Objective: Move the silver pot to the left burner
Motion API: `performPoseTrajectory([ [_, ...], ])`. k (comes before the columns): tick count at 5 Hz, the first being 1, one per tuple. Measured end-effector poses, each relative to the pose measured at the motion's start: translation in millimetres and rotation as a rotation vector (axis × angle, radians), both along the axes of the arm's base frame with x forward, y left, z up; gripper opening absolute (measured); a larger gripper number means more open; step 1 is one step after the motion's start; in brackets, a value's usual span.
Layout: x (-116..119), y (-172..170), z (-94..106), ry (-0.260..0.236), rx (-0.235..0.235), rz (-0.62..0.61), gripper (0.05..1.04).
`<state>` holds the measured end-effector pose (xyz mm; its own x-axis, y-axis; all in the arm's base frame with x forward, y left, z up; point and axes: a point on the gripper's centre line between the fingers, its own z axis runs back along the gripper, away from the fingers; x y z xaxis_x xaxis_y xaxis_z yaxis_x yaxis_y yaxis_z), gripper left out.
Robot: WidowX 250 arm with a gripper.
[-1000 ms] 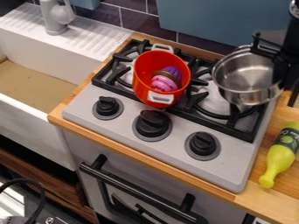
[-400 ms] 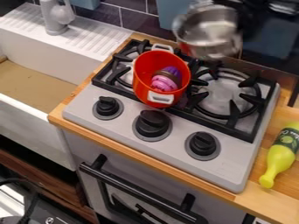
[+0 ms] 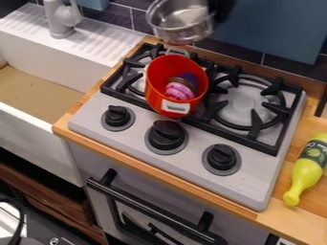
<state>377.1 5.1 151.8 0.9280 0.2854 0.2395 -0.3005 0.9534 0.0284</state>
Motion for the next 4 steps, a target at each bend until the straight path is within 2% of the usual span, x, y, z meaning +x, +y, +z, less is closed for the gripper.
performPoseTrajectory([
  [1,-4,31,-6.1,-0.018,-0.026,-0.034,0.055],
  [2,-2,56,-1.3,-0.034,-0.032,-0.036,0.055],
  [4,-7,96,-17.8,-0.060,-0.039,-0.148,0.055],
])
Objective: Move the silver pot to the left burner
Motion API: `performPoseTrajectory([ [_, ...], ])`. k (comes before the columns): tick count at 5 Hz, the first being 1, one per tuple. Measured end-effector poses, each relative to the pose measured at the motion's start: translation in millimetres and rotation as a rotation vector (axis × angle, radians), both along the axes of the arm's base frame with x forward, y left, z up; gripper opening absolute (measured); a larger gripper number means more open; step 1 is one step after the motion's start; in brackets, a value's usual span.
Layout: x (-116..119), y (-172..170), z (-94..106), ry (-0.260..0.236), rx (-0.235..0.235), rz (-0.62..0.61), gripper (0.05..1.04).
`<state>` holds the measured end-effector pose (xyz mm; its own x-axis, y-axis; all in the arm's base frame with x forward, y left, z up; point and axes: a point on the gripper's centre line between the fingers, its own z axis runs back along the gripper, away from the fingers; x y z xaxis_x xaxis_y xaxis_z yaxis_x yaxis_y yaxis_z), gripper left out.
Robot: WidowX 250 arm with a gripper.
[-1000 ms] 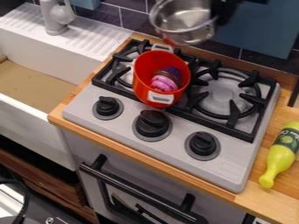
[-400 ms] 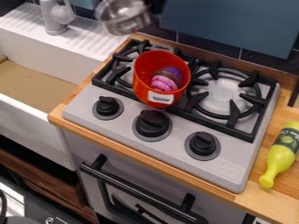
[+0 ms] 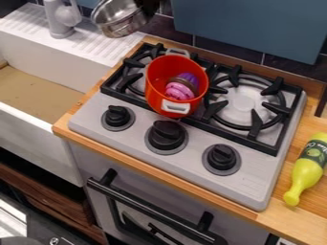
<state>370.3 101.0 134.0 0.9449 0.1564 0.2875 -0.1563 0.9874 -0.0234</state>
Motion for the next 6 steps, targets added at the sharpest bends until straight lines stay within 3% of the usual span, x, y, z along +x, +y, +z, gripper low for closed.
performPoseTrajectory([
  [1,-6,7,-1.0,0.021,-0.008,-0.048,0.055],
  [2,-10,3,-8.9,0.034,-0.031,0.016,0.055],
  [4,-11,0,-23.2,0.017,-0.015,-0.049,0.055],
  [6,-14,-4,-26.7,0.025,-0.050,-0.039,0.055],
])
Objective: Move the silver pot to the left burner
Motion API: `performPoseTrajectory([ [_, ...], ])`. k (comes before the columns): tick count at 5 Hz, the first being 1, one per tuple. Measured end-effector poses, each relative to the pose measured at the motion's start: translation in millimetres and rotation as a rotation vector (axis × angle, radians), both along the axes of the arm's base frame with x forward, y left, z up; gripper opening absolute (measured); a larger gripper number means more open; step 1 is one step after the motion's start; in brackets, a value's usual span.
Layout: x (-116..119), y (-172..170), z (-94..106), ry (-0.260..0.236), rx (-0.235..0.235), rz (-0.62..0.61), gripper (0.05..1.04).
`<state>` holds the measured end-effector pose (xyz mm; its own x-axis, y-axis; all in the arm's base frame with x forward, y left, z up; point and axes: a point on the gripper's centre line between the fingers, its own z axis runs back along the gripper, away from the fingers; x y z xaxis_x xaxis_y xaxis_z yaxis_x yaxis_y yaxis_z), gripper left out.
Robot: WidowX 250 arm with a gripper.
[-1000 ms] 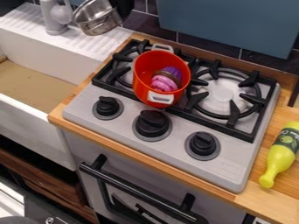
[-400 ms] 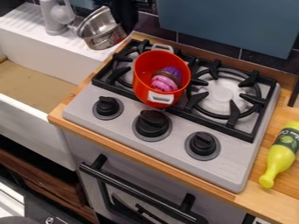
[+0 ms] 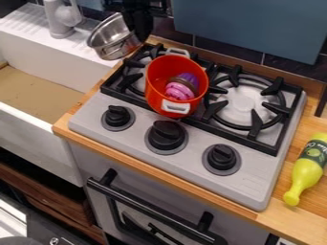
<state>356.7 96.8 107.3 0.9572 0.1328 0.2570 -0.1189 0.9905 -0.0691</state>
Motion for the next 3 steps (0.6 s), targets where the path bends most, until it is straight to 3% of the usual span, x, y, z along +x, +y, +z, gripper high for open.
performPoseTrajectory([
  [3,-5,-1,-22.0,-0.012,0.021,0.000,0.055],
])
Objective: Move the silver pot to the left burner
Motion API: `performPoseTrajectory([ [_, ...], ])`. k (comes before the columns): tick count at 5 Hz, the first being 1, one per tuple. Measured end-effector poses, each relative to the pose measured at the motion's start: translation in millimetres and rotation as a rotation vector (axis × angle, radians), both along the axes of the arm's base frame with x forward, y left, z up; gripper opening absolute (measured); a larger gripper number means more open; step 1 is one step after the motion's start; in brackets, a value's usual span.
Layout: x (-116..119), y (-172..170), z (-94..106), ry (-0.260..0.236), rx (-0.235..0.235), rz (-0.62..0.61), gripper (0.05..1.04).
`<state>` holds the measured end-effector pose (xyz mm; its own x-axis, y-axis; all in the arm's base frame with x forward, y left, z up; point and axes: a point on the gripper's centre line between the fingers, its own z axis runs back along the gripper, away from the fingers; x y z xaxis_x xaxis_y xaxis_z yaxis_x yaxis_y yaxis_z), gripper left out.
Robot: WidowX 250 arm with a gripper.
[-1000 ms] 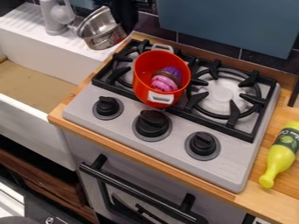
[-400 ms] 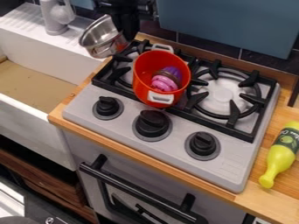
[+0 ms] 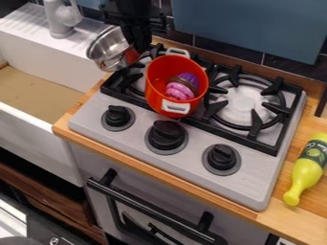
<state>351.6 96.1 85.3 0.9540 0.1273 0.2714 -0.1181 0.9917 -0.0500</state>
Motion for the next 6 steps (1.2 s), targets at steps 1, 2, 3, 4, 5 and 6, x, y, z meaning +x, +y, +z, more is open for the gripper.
performPoseTrajectory([
  [1,-1,-6,-8.2,-0.003,-0.011,0.010,0.055],
  [2,0,-8,-11.9,0.004,-0.023,0.023,0.055],
  [3,-2,-12,-11.6,0.016,-0.042,0.032,0.055],
  [4,-1,-14,-12.0,0.015,-0.047,0.035,0.055],
  [5,0,-17,-14.6,0.020,-0.053,0.052,0.076],
  [6,1,-20,-16.5,0.026,-0.055,0.057,0.222],
])
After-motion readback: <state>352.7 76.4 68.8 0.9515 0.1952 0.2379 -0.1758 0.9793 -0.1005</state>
